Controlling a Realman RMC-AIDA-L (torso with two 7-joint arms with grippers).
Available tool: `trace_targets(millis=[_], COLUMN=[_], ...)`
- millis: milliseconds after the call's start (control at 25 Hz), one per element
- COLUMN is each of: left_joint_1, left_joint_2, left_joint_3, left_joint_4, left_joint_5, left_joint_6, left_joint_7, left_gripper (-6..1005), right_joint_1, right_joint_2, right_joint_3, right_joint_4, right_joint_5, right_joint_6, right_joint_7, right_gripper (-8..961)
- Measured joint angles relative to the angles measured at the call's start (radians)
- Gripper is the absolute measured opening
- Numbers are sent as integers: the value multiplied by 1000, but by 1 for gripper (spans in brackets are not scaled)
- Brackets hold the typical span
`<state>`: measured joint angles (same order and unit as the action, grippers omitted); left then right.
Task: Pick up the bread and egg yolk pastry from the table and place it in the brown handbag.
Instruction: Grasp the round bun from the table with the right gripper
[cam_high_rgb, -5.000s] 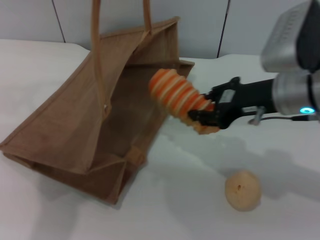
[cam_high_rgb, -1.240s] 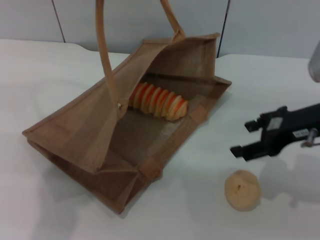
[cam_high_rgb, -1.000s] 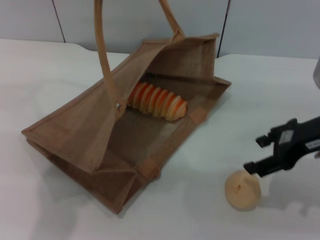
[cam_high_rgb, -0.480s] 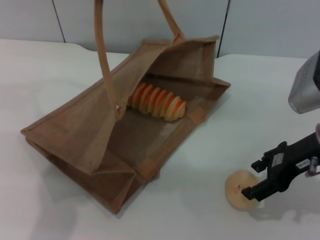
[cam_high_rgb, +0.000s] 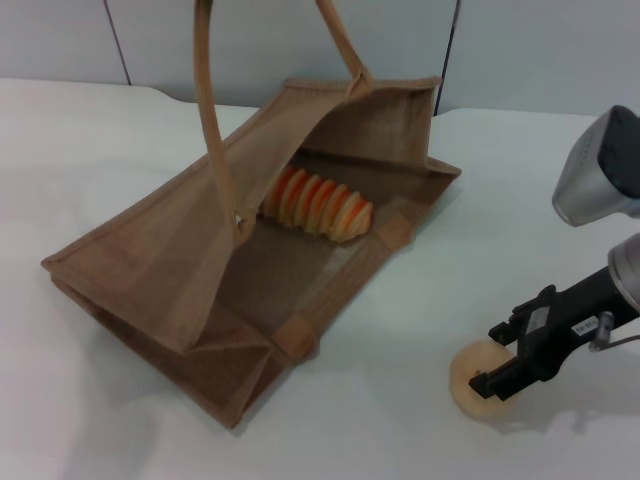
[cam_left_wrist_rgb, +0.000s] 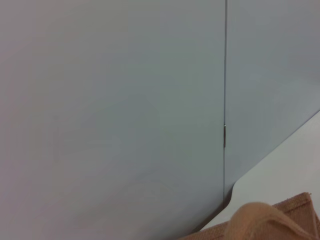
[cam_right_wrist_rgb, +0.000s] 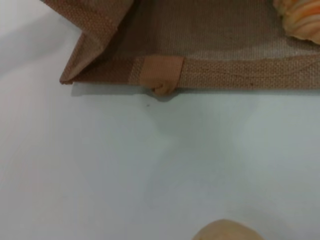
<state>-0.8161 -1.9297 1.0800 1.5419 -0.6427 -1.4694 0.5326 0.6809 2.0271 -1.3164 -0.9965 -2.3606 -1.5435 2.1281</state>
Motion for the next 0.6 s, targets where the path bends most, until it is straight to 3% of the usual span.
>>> trace_targets(millis=[600], left_joint_1=[-11], left_joint_2=[-3], left_joint_3=[0], left_joint_4=[-8], left_joint_5=[0], left_joint_6=[-2], left_joint_7=[1], left_gripper=[136], right_joint_1=[112], right_joint_2=[-1], right_joint_3=[-18], right_joint_4=[230], right_joint_5=[-7], right_joint_6=[38], right_joint_7=[-60], right_gripper=[790])
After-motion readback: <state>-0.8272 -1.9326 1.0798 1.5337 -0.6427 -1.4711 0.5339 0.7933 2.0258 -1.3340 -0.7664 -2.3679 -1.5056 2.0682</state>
